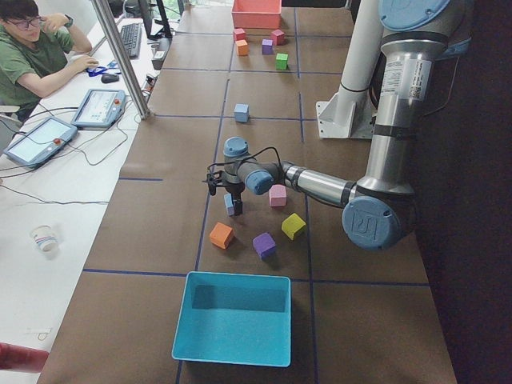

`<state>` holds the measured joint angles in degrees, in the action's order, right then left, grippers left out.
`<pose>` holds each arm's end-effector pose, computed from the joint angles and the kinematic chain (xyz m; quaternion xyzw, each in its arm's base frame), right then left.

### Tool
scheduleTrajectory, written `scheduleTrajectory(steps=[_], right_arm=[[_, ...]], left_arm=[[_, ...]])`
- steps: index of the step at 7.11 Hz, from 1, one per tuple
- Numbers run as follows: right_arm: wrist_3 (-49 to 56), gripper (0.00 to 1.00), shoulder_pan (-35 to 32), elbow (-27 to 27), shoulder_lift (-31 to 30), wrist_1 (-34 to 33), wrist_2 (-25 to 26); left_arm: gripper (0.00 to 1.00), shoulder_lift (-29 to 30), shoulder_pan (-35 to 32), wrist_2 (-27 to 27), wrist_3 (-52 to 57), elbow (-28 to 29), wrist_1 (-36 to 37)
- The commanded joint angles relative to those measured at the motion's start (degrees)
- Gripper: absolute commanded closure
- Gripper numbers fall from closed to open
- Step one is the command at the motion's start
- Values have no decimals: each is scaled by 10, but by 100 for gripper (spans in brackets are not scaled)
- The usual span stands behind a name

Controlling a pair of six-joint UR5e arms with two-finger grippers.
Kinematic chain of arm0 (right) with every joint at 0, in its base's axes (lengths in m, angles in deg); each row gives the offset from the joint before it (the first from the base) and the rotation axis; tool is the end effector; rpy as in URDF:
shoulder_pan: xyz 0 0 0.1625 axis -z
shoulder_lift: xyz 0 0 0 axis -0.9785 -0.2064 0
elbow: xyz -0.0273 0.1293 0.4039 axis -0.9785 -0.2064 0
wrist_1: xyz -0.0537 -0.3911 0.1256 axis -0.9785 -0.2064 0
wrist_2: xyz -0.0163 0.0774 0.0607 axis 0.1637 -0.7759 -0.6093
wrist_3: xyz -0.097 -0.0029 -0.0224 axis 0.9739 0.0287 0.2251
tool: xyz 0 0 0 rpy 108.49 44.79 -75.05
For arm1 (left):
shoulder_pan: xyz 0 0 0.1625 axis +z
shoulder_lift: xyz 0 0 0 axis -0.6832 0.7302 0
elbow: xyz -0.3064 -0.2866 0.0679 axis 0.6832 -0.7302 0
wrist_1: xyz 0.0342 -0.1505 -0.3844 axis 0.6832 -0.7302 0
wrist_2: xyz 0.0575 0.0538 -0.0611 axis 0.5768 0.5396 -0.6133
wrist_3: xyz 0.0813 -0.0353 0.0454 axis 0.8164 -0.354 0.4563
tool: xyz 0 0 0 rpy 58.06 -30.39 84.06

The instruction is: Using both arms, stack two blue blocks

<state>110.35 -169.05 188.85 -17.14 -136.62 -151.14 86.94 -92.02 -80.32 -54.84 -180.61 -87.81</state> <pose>0.0714 -0.4885 0.5917 0.0757 -0.3726 -0.2079 0.9012 0.3035 -0.4855 0.5444 -0.0072 0.3502 -0.1449 0.9254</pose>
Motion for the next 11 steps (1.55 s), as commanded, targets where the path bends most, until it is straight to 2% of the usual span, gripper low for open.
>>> scheduleTrajectory(steps=[1, 2, 4, 6, 10, 11], right_arm=[[0, 1, 0, 0, 0, 0, 0], [-1, 1, 0, -1, 0, 0, 0], [-1, 1, 0, 0, -1, 0, 0], [-1, 1, 0, 0, -1, 0, 0], [-1, 1, 0, -3, -3, -1, 0], [-1, 1, 0, -3, -5, 0, 0]], left_arm=[[65, 1, 3, -2, 9, -3, 0], [80, 1, 2, -4, 21, -10, 1], [81, 30, 3, 2, 22, -51, 7], [81, 125, 29, 2, 23, -50, 32], [81, 345, 83, 4, 37, -40, 218], [82, 380, 101, 5, 37, -26, 229]])
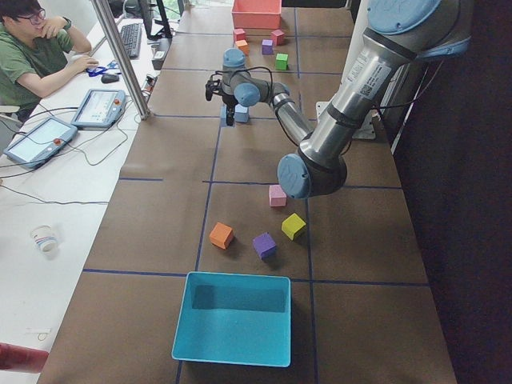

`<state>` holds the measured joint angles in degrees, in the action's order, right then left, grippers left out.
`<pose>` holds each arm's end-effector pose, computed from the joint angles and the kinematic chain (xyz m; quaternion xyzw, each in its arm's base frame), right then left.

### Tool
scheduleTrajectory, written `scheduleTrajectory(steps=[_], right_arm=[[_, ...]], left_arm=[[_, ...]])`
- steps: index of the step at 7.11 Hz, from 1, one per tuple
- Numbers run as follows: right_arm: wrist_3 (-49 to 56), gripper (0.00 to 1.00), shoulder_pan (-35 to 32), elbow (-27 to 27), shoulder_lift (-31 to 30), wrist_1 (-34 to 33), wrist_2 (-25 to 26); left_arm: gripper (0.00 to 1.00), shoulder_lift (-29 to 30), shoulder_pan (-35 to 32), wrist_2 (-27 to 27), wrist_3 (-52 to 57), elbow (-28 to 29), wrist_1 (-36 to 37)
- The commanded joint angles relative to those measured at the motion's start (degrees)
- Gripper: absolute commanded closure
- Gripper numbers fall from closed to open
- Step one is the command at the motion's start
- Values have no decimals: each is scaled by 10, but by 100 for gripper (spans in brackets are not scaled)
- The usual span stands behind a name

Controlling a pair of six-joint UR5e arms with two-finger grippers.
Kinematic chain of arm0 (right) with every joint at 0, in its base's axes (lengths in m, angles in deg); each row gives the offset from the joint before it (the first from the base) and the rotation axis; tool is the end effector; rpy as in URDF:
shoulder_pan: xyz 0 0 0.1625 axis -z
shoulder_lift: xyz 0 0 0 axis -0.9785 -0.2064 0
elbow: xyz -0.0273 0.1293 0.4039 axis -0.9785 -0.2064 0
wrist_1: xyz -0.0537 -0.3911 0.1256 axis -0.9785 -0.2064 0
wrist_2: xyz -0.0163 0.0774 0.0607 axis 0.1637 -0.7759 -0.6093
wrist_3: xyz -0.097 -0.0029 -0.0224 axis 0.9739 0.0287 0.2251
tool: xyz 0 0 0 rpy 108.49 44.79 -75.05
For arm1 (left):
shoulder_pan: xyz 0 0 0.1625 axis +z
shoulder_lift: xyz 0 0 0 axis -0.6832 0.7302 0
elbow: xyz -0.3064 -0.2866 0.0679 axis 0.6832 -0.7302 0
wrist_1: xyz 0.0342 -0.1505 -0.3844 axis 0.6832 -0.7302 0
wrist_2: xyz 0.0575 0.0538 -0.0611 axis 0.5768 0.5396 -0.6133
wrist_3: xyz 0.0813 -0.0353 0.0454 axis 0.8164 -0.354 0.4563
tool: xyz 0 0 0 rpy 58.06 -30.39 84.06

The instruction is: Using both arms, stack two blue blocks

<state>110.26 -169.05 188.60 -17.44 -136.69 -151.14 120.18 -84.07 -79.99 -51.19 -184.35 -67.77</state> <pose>0.0714 -0.4861 0.5964 0.0705 -0.3739 -0.2052 0.9017 0.4503 -0.5113 0.1903 0.0668 0.4536 -0.0153 0.8886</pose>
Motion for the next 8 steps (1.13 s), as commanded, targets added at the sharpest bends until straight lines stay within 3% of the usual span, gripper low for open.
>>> scheduleTrajectory(steps=[1, 3, 4, 8], right_arm=[[-1, 1, 0, 0, -2, 1, -1], [-1, 1, 0, 0, -5, 1, -1], [-1, 1, 0, 1, -8, 1, -1], [0, 1, 0, 1, -11, 1, 0]], left_arm=[[82, 97, 31, 14, 0, 67, 30], [82, 179, 58, 49, 5, 185, 28], [82, 179, 58, 49, 48, 193, 29], [81, 165, 79, 48, 47, 194, 30]])
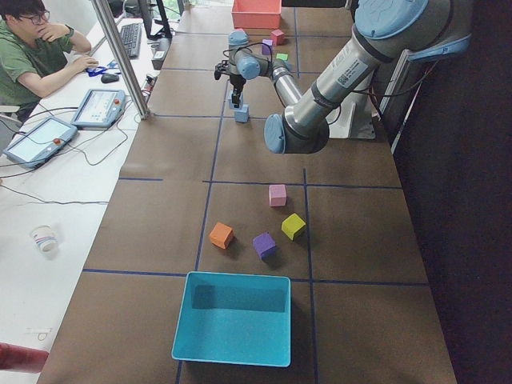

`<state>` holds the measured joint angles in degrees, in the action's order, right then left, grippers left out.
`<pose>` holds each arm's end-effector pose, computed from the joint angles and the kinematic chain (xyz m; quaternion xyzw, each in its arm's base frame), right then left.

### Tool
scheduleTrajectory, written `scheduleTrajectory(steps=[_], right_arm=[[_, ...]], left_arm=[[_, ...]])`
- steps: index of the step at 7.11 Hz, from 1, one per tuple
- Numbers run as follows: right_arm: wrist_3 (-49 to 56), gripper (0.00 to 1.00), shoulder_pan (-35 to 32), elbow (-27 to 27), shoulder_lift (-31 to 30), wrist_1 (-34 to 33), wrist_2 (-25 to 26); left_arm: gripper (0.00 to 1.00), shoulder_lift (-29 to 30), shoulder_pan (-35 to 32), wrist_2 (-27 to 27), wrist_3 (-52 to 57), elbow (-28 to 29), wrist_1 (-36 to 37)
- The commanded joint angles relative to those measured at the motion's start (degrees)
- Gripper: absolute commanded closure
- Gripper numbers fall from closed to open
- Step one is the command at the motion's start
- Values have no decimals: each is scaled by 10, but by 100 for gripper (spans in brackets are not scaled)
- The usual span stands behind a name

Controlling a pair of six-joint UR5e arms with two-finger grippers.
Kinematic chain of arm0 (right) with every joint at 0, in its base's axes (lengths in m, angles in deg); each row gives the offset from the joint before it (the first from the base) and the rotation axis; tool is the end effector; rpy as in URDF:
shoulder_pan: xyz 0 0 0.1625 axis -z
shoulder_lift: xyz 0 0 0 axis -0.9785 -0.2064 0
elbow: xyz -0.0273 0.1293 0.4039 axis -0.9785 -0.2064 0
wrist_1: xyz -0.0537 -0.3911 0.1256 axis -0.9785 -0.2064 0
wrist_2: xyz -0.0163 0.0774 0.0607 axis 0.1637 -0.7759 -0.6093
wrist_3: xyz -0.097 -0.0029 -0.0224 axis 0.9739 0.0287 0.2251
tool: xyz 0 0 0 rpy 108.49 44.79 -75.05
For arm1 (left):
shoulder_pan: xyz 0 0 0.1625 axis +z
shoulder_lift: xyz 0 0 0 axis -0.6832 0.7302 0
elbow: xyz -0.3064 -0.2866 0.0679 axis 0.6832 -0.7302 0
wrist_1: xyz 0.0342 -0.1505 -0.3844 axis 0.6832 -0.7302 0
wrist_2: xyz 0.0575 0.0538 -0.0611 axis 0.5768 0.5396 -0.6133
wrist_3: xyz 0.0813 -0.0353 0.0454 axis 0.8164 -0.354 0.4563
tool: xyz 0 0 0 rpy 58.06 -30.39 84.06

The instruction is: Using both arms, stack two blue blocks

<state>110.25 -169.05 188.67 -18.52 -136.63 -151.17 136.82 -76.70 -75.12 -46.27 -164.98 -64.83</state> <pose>0.0712 -0.4780 0.6048 0.0631 -0.3760 -0.2020 0.9022 0.5906 -0.5108 0.1282 0.0637 0.4019 0.0538 0.9119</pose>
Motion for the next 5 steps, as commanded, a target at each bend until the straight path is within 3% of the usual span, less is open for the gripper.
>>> scheduleTrajectory(steps=[1, 3, 5], right_arm=[[0, 1, 0, 0, 0, -1, 0], [0, 1, 0, 0, 0, 0, 0], [0, 1, 0, 0, 0, 0, 0]], left_arm=[[81, 0, 6, -2, -4, 1, 1], [80, 0, 13, -1, -5, 1, 8], [73, 0, 16, -1, -5, 1, 8]])
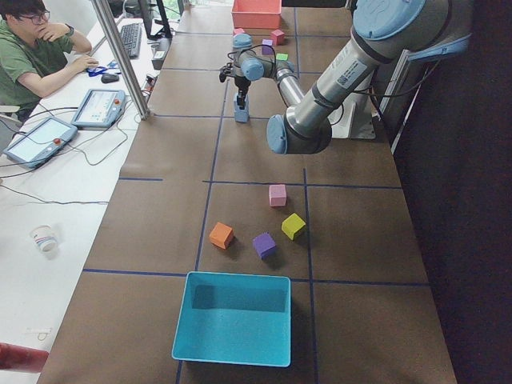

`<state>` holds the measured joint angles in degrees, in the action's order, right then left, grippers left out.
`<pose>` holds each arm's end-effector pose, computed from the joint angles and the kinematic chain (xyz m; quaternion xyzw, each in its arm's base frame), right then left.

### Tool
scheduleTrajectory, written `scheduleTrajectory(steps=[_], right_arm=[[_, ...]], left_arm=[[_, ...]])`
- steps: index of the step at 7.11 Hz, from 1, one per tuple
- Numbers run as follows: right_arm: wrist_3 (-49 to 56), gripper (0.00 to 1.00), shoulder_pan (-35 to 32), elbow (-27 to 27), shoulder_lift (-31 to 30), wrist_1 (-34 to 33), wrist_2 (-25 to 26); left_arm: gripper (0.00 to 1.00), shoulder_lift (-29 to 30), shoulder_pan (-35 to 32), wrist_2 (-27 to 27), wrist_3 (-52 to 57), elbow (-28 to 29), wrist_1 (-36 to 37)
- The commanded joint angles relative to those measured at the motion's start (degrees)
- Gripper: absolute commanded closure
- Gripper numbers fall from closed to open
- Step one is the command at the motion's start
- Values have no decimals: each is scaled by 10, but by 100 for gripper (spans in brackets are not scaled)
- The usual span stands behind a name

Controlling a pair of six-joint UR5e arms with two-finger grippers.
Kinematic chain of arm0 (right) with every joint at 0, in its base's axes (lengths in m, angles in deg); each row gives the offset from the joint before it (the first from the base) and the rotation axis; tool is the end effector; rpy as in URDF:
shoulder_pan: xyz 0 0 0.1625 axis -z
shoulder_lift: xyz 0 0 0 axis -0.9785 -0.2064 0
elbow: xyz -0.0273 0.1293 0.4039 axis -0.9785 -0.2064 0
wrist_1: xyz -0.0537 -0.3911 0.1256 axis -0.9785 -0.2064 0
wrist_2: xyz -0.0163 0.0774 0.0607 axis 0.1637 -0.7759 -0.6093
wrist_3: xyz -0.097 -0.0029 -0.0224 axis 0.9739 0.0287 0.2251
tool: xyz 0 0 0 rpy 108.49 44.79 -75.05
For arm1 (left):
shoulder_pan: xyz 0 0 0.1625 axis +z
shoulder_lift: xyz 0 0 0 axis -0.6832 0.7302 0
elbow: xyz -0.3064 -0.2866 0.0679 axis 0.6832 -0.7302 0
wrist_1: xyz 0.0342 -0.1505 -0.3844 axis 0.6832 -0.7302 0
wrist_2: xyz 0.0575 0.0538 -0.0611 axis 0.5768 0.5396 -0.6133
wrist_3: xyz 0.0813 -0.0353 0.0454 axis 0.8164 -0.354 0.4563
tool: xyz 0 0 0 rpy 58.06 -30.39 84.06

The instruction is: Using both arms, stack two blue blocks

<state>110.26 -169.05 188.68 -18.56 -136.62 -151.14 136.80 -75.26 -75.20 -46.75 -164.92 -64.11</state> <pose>0.0713 -0.4777 0.6051 0.0629 -0.3758 -0.2020 0.9022 0.6036 -0.4958 0.1306 0.0526 0.3980 0.0606 0.9139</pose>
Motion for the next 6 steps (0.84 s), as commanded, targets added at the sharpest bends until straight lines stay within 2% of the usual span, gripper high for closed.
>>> scheduleTrajectory(steps=[1, 2, 3, 5, 6], right_arm=[[0, 1, 0, 0, 0, 0, -1], [0, 1, 0, 0, 0, 0, -1], [0, 1, 0, 0, 0, 0, 0], [0, 1, 0, -1, 0, 0, 0], [0, 1, 0, -1, 0, 0, 0]], left_arm=[[56, 3, 2, 0, 0, 1, 1], [43, 4, 3, -1, 0, 1, 1], [36, 4, 3, -1, -3, 3, 1], [5, 4, 3, -1, -34, 3, -1], [0, 5, 3, -1, -36, 2, -3]])
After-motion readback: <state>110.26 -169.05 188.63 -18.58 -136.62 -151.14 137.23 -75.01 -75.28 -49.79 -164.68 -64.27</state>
